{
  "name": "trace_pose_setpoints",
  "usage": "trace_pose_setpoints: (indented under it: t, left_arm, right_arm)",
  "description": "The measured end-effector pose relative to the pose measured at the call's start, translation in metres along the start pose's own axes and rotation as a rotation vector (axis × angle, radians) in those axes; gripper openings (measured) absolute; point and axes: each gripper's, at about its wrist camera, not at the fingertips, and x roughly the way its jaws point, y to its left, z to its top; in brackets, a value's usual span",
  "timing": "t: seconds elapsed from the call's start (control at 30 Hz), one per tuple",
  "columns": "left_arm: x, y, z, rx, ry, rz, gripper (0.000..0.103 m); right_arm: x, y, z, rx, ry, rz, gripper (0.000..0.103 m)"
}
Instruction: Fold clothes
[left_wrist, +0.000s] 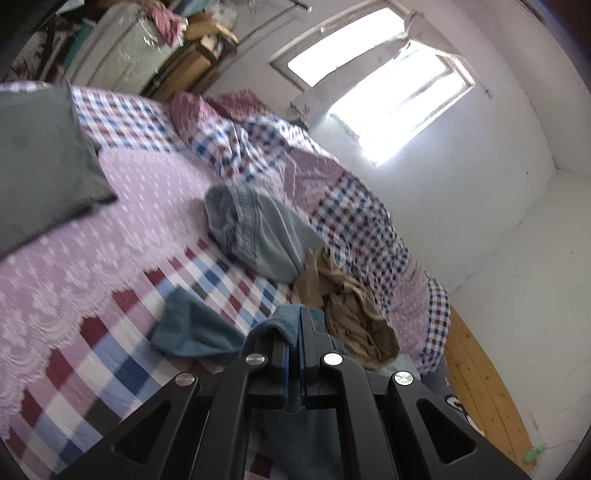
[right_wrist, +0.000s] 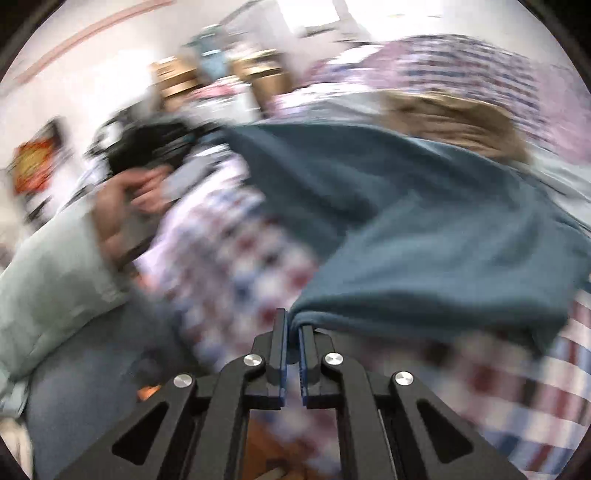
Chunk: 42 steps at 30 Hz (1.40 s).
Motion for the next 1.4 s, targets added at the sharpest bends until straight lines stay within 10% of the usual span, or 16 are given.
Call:
trace_pose_setpoints:
  t: [0.27, 0.6, 0.73, 0.93, 1.27, 1.4]
  left_arm:
    - [-0.047, 0.011, 0.017, -0.006, -0.183, 0.182, 0.002]
    - [-0.029, 0.057, 0.016, -0.091, 0.013, 0.411, 0.007]
    - [-0.03, 0.05, 0.013, -0.03, 0.059, 0.422, 0.034]
    - [-0.035, -0.006, -0.006, 0.261, 0.079, 0.34, 0.077]
    - [-0.049, -0.092, -0.074, 0.697, 0.188, 0.095, 0.078]
    - [-0.047, -0.113, -0.111, 0.919, 0.239, 0.127, 0.078]
  right_arm:
    - [0.029, 0.083, -0.027, -0.18, 0.129, 0.28, 0.003]
    - [0.051, 0.077, -0.017, -0.163, 0.152, 0.277, 0.004]
    - [0.053, 0.064, -0.004, -0.091, 0.112, 0.267, 0.004]
    - [0.038, 0.003, 0.022, 0.213, -0.065, 0.264, 0.006]
    - [0.042, -0.066, 0.04, 0.513, -0.179, 0.275, 0.006]
    - [0.052, -0.078, 0.038, 0.631, -0.178, 0.369, 0.006]
